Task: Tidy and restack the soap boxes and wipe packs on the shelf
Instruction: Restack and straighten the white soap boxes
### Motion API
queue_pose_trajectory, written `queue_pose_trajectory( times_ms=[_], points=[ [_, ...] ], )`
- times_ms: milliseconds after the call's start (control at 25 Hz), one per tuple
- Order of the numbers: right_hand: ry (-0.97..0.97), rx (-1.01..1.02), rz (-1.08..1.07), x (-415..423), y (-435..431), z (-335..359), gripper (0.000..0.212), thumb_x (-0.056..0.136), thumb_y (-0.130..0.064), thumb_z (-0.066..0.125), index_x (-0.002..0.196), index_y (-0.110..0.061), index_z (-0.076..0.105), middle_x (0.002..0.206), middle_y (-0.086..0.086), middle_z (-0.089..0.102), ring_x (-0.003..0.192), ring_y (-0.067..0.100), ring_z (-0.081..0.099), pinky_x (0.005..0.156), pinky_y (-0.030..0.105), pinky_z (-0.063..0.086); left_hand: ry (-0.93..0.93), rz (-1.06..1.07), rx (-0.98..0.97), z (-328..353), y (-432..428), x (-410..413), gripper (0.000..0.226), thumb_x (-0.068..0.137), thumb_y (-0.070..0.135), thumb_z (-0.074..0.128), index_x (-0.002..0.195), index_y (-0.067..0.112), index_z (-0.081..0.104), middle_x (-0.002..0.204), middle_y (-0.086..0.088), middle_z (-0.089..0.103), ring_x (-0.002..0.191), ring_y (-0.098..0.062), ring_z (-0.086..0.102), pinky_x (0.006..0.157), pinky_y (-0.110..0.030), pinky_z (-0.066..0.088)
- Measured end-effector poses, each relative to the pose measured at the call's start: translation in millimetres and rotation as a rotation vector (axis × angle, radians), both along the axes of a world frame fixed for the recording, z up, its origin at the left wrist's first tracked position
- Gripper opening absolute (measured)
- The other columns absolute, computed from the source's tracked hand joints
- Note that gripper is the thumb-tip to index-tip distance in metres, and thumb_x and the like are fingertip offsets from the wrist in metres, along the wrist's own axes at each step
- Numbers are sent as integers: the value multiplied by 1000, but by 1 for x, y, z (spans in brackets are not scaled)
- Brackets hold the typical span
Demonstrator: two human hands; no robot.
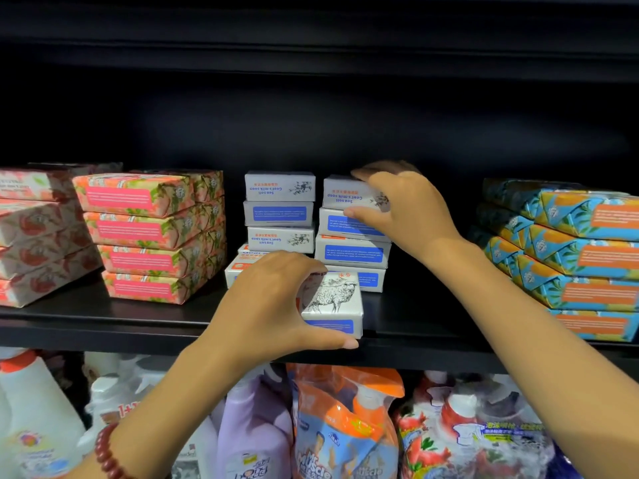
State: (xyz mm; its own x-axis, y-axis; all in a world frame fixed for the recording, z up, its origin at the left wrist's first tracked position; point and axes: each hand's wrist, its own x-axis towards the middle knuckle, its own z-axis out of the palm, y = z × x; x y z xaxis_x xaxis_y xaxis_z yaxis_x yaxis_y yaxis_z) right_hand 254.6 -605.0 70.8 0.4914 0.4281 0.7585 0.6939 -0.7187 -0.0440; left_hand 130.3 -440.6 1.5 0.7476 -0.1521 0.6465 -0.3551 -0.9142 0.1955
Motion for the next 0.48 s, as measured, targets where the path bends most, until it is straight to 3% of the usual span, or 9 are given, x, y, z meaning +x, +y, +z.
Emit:
queue_pose_trajectory(
  times_ms=[120,240,320,480],
  points=[
    [-143,127,81,-21,-25,-21,44,81,-27,70,120,-10,60,121,6,59,115,20,49,93,27,39,23,-6,25,2,-9,11,82,48,75,70,107,17,63,99,7,65,92,-12,57,72,-15,40],
    [-12,67,104,-43,-58,-59,30,81,-26,70,107,-10,67,110,1,64,107,16,55,91,26,43,60,14,66,2,-18,21,84,46,80,59,100,15,63,92,5,63,86,-14,55,74,-30,46],
    [184,-37,69,-55,-77,-80,33,82,-40,64,104,-16,70,106,-5,64,105,12,56,87,29,47,81,12,106,3,-25,27,84,46,82,53,94,14,62,85,4,61,80,-14,53,70,-33,46],
    [397,-26,91,-67,-96,-100,63,72,-70,35,113,-32,64,111,-28,53,108,-11,41,89,2,31,115,-20,127,3,-36,37,68,55,78,59,80,15,57,74,5,54,71,-11,45,61,-28,41]
  ],
)
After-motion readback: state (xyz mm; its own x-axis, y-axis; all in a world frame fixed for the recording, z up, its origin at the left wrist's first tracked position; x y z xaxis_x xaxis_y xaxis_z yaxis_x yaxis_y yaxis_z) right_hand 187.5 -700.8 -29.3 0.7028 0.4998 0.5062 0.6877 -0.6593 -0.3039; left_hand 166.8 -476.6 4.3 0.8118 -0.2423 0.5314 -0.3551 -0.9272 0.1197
